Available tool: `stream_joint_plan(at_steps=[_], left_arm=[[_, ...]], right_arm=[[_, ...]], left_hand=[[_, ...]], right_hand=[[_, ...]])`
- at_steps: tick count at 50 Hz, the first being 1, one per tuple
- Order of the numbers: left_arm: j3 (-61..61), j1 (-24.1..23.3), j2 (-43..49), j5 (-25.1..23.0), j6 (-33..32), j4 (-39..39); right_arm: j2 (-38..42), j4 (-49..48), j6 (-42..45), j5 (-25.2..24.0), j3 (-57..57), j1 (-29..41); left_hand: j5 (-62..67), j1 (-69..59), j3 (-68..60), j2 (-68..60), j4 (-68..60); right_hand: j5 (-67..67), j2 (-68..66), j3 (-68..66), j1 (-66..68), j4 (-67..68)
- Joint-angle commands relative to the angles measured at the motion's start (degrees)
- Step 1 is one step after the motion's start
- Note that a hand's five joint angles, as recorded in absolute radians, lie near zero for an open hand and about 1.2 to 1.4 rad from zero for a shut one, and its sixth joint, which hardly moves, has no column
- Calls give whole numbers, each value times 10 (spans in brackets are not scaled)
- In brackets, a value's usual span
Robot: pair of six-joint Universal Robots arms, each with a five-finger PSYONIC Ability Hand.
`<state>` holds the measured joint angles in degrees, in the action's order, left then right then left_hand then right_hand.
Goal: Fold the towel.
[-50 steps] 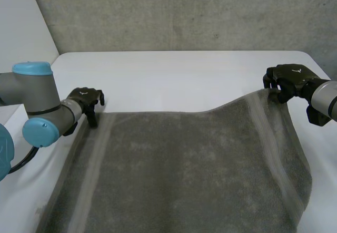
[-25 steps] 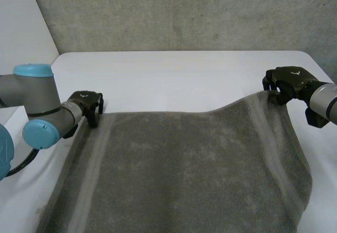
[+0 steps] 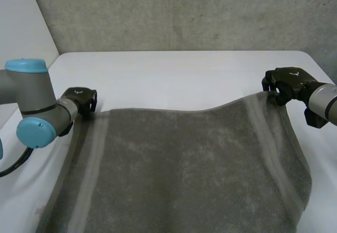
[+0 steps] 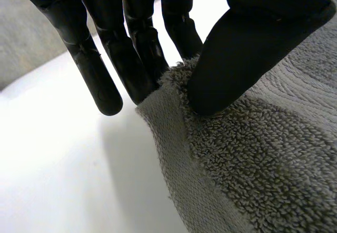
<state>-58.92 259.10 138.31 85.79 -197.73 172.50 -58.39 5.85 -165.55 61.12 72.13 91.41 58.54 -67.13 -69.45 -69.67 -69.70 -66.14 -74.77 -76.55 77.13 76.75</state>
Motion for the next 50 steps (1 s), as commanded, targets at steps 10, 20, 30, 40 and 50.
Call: stream_joint_plan(at_steps=[10, 20, 30, 40, 50], left_arm=[[256, -3, 1, 3, 84, 68], [366, -3, -83, 50, 272, 117], [275, -1, -104, 44, 279, 89], [35, -1, -116, 11, 271, 151], [-145, 1, -90, 0, 223, 274]], right_arm=[[82, -48, 11, 77, -283, 42], [28, -160, -161, 130, -396, 38], [28, -124, -156, 79, -322, 38], [32, -135, -65, 51, -130, 36], [86, -169, 73, 27, 20, 33]], left_hand=[[115, -129, -105, -103, -103], [115, -129, -105, -103, -103], [115, -129, -105, -103, -103], [115, -129, -105, -103, -103], [115, -129, -105, -103, -103]], right_hand=[[-39, -52, -35, 29, 33], [-39, -52, -35, 29, 33], [-39, -52, -35, 29, 33], [-39, -52, -35, 29, 33], [-39, -52, -35, 29, 33]])
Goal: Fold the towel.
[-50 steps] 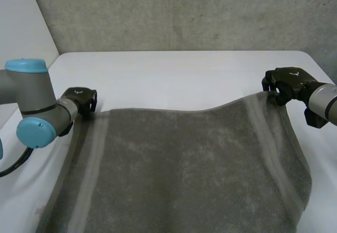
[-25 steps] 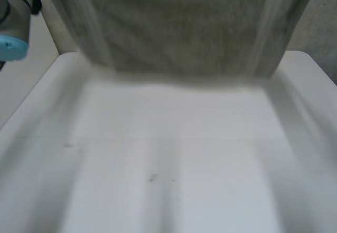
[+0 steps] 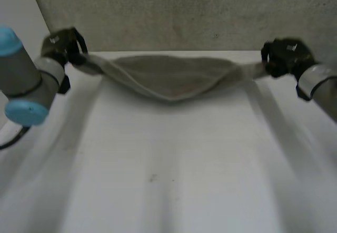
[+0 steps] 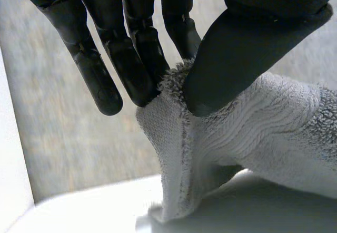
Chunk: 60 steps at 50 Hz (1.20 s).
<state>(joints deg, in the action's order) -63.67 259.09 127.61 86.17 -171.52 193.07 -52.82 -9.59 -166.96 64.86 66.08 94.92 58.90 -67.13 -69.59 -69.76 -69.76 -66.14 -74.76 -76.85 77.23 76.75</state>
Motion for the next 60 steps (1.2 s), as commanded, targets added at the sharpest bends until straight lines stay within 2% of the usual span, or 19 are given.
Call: stream_joint_plan(at_steps=[1, 6, 8, 11, 16, 19, 24, 33, 36, 38, 41, 43, 44, 46, 50, 54, 60], left_arm=[[-115, 4, 16, -5, -54, 71], [-160, 15, -13, -5, -94, 69], [-177, 17, -33, -7, -101, 69], [-215, 22, -78, -12, -111, 68], [-302, 34, -182, -49, -114, 41], [-323, 35, -208, -59, -114, 30], [-402, 55, -303, -88, -115, -5], [-429, 70, -333, -122, -114, -8], [-416, 73, -320, -123, -115, 0], [-403, 72, -303, -122, -116, 5], [-362, 70, -249, -122, -119, 19], [-304, 62, -195, -118, -130, 26], [-304, 62, -195, -118, -130, 26], [-272, 59, -165, -120, -137, 27], [-165, 32, -71, -120, -137, 34], [-55, 21, 19, -100, -138, 43], [50, 15, 100, -77, -139, 42]], right_arm=[[31, -15, 88, -11, 81, -2], [3, 1, 106, -5, 114, -14], [-50, 29, 108, -5, 137, -25], [-75, 46, 108, -6, 148, -29], [-165, 131, 122, -8, 196, -50], [-212, 185, 137, -10, 217, -71], [-266, 252, 173, -12, 242, -99], [-281, 266, 220, -10, 253, -109], [-264, 252, 220, -10, 243, -105], [-210, 210, 214, -4, 209, -98], [-184, 187, 213, 1, 187, -94], [-124, 156, 205, 11, 135, -75], [-124, 156, 205, 11, 135, -75], [-57, 137, 181, 34, 62, -47], [4, 126, 155, 48, -10, -31], [93, 99, 132, 54, -115, -12], [163, 70, 122, 73, -198, 4]], left_hand=[[111, -129, -104, -102, -102], [111, -129, -104, -102, -102], [111, -129, -104, -102, -102], [111, -129, -104, -102, -102], [111, -129, -104, -102, -102], [111, -129, -104, -102, -102], [111, -129, -104, -102, -102], [111, -129, -104, -102, -102], [111, -129, -104, -102, -102], [111, -129, -104, -102, -102], [111, -129, -104, -102, -102], [111, -129, -104, -102, -102], [111, -129, -104, -102, -102], [111, -129, -104, -102, -102], [111, -129, -104, -102, -102], [111, -129, -104, -102, -102], [111, -129, -104, -102, -102]], right_hand=[[-39, -52, -32, 28, 32], [-39, -52, -32, 28, 32], [-39, -52, -32, 28, 32], [-39, -52, -32, 28, 32], [-39, -52, -32, 28, 32], [-39, -52, -32, 28, 32], [-39, -52, -32, 28, 32], [-39, -52, -32, 28, 32], [-39, -52, -32, 28, 32], [-39, -52, -32, 28, 32], [-39, -52, -32, 28, 32], [-39, -52, -32, 28, 32], [-39, -52, -32, 28, 32], [-39, -52, -32, 28, 32], [-39, -52, -32, 28, 32], [-39, -52, -32, 28, 32], [-39, -52, -32, 28, 32]])
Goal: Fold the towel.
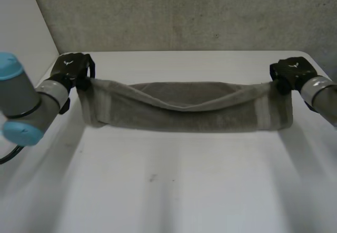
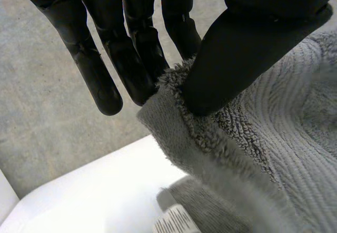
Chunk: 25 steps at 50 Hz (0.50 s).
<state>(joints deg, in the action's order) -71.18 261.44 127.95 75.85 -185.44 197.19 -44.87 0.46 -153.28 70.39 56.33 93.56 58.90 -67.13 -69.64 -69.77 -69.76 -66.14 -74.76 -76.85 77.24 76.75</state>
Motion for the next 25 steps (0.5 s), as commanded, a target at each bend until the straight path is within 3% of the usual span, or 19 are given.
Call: stream_joint_plan(at_steps=[1, 7, 19, 20, 21, 22, 23, 25], left_arm=[[155, -10, 121, 28, -1, -1], [249, -12, 199, 32, -2, -14], [338, -14, 271, 32, -2, -46], [343, -14, 275, 32, -2, -47], [346, -14, 279, 32, -2, -47], [346, -14, 279, 32, -2, -47], [348, -14, 280, 32, -2, -48], [348, -16, 276, 33, -2, -47]], right_arm=[[100, -39, -17, 28, -123, 19], [160, -56, -17, 58, -205, 28], [232, -53, -15, 62, -294, 29], [237, -53, -15, 65, -300, 29], [242, -54, -16, 69, -304, 29], [242, -54, -16, 69, -304, 29], [246, -54, -15, 68, -307, 29], [247, -56, -15, 68, -308, 29]], left_hand=[[111, -129, -104, -102, -102], [111, -129, -104, -102, -102], [111, -129, -104, -102, -102], [111, -129, -104, -102, -102], [-114, 96, 121, 122, 122], [-116, 98, 123, 125, 124], [-589, 571, 596, 598, 598], [-527, 509, 534, 536, 536]], right_hand=[[-39, -52, -32, 28, 32], [-39, -52, -32, 28, 32], [-39, -52, -32, 28, 32], [271, 257, 278, -282, -277], [661, 648, 668, -672, -668], [661, 648, 668, -672, -668], [661, 648, 668, -672, -668], [661, 648, 668, -672, -668]])
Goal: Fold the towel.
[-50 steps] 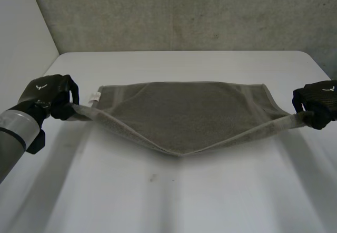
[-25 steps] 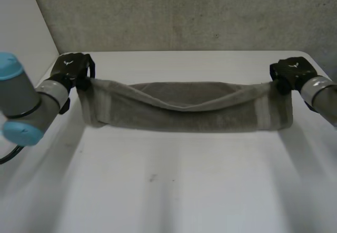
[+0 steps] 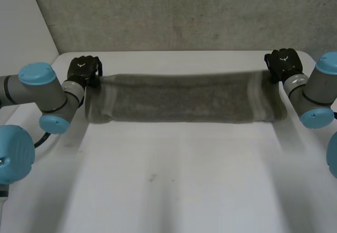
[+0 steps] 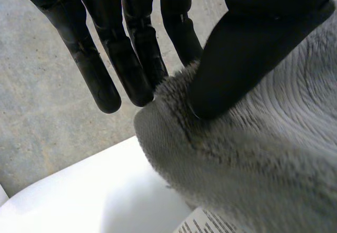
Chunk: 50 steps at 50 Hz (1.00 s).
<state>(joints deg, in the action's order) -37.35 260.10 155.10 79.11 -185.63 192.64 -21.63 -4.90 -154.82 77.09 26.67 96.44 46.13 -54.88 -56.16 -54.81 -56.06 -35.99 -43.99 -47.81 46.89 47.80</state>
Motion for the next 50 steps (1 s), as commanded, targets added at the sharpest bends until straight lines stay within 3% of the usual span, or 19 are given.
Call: stream_joint_plan(at_steps=[1, 10, 15, 27, 31, 38, 50], left_arm=[[11, -6, 1, 2, 1, -1], [9, -13, -52, 3, 6, -2], [-11, -13, -88, 6, 6, -10], [-157, -13, -190, 10, 6, -16], [-223, -13, -234, 8, 8, -15], [-293, -13, -279, 6, 10, -12], [-346, -14, -297, 5, 11, -4]], right_arm=[[11, -3, 0, 1, -14, 1], [-54, 3, -42, 2, -15, 2], [-125, 36, -72, -1, 43, 2], [-206, 125, -68, -3, 170, -2], [-226, 138, -56, -4, 224, -5], [-227, 133, -33, -11, 279, -13], [-164, 97, 16, -12, 299, -25]], left_hand=[[-461, 449, 462, 448, 461], [-461, 449, 462, 448, 461], [-461, 449, 462, 448, 461], [-461, 449, 462, 448, 461], [-461, 449, 462, 448, 461], [-461, 449, 462, 448, 461], [-461, 449, 462, 448, 461]], right_hand=[[360, 340, 378, -369, -378], [360, 340, 378, -369, -378], [360, 340, 378, -369, -378], [360, 340, 378, -369, -378], [284, 264, 302, -293, -302], [167, 147, 186, -176, -186], [122, 102, 140, -131, -140]])
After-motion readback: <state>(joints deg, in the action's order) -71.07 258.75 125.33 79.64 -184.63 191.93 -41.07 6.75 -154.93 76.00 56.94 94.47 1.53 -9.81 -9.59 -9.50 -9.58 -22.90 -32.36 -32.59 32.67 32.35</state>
